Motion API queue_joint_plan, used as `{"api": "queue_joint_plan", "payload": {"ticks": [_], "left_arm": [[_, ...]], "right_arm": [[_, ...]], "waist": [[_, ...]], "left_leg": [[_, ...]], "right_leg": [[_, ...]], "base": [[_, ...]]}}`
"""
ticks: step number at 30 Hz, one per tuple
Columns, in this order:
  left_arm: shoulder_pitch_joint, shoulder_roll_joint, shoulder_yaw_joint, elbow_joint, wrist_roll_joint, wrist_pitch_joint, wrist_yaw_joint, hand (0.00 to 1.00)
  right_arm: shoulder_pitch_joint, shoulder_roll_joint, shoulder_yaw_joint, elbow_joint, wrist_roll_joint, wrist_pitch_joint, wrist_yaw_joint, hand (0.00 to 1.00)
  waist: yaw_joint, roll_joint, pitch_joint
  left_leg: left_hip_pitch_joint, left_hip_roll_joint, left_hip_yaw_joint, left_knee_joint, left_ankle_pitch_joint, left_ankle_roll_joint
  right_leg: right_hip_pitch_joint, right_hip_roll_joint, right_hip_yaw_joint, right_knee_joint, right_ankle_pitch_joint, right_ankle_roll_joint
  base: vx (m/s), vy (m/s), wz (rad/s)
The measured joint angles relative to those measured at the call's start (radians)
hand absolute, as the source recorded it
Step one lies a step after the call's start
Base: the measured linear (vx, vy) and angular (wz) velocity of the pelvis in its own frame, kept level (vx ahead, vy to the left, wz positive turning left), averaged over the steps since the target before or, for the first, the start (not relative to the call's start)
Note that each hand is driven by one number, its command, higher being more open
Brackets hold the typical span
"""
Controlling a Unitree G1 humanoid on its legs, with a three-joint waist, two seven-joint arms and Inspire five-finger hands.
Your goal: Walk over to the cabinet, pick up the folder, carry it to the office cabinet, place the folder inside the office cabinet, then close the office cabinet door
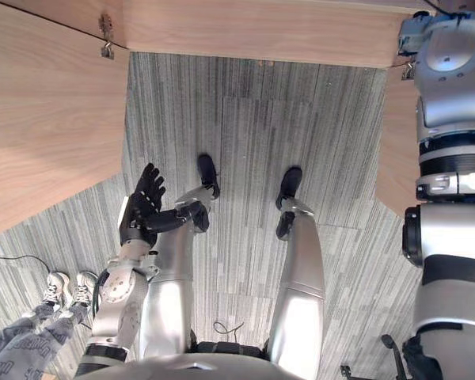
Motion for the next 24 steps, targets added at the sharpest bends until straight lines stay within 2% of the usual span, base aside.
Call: {"api": "queue_joint_plan", "payload": {"ticks": [3, 8, 11, 15, 16, 22, 24], "left_arm": [[0.0, -0.006, 0.0, 0.024, 0.0, 0.0, 0.007, 1.0], [-0.001, -0.031, 0.001, 0.049, 0.002, 0.002, 0.02, 1.0], [-0.01, -0.037, 0.0, 0.055, 0.004, 0.004, 0.02, 1.0], [-0.023, -0.035, 0.001, 0.068, 0.007, 0.015, 0.021, 1.0], [-0.029, -0.035, 0.001, 0.081, 0.018, 0.017, 0.021, 1.0], [-0.074, -0.034, 0.002, 0.146, 0.065, 0.043, 0.018, 1.0], [-0.077, -0.032, 0.003, 0.162, 0.087, 0.047, 0.017, 1.0]], "right_arm": [[-0.005, 0.003, 0.002, 0.0, 0.066, 0.003, 0.0, 0.0], [-0.003, 0.031, -0.011, -0.042, 0.068, 0.008, -0.009, 0.0], [0.056, 0.039, -0.037, -0.202, 0.062, 0.003, -0.025, 0.0], [0.235, 0.105, -0.097, -0.39, 0.012, -0.006, -0.041, 0.0], [0.291, 0.122, -0.1, -0.429, -0.013, -0.007, -0.042, 0.0], [0.521, 0.23, -0.117, -0.556, -0.107, -0.005, -0.04, 0.0], [0.617, 0.284, -0.118, -0.621, -0.166, -0.005, -0.032, 0.0]], "waist": [[0.0, 0.0, 0.0], [-0.005, 0.0, 0.0], [-0.005, 0.0, 0.0], [-0.006, 0.0, -0.002], [-0.005, 0.0, -0.003], [-0.009, 0.0, -0.006], [-0.011, 0.0, -0.013]], "left_leg": [[0.006, 0.0, 0.001, -0.009, 0.008, -0.002], [0.028, 0.004, -0.001, -0.008, 0.009, -0.002], [0.044, 0.007, -0.002, 0.001, 0.009, -0.002], [0.091, 0.012, -0.003, 0.015, -0.006, 0.002], [0.101, 0.016, 0.0, 0.032, -0.025, -0.006], [0.182, 0.021, 0.013, 0.064, -0.059, -0.001], [0.237, 0.024, 0.017, 0.063, -0.071, 0.004]], "right_leg": [[0.006, 0.001, -0.003, -0.006, 0.005, -0.002], [0.033, 0.006, -0.007, -0.01, 0.006, -0.004], [0.053, 0.008, -0.011, -0.009, 0.006, -0.004], [0.11, 0.008, -0.018, -0.005, -0.001, -0.007], [0.123, 0.007, -0.015, 0.004, -0.008, -0.005], [0.208, 0.004, -0.005, 0.008, -0.023, 0.009], [0.269, 0.007, -0.005, -0.007, -0.024, 0.012]], "base": [[-0.02, -0.011, -0.01], [0.0, 0.0, 0.0], [0.0, 0.0, 0.0], [0.0, 0.006, -0.01], [-0.02, 0.021, -0.06], [0.01, 0.025, -0.06], [0.06, 0.017, -0.09]]}}
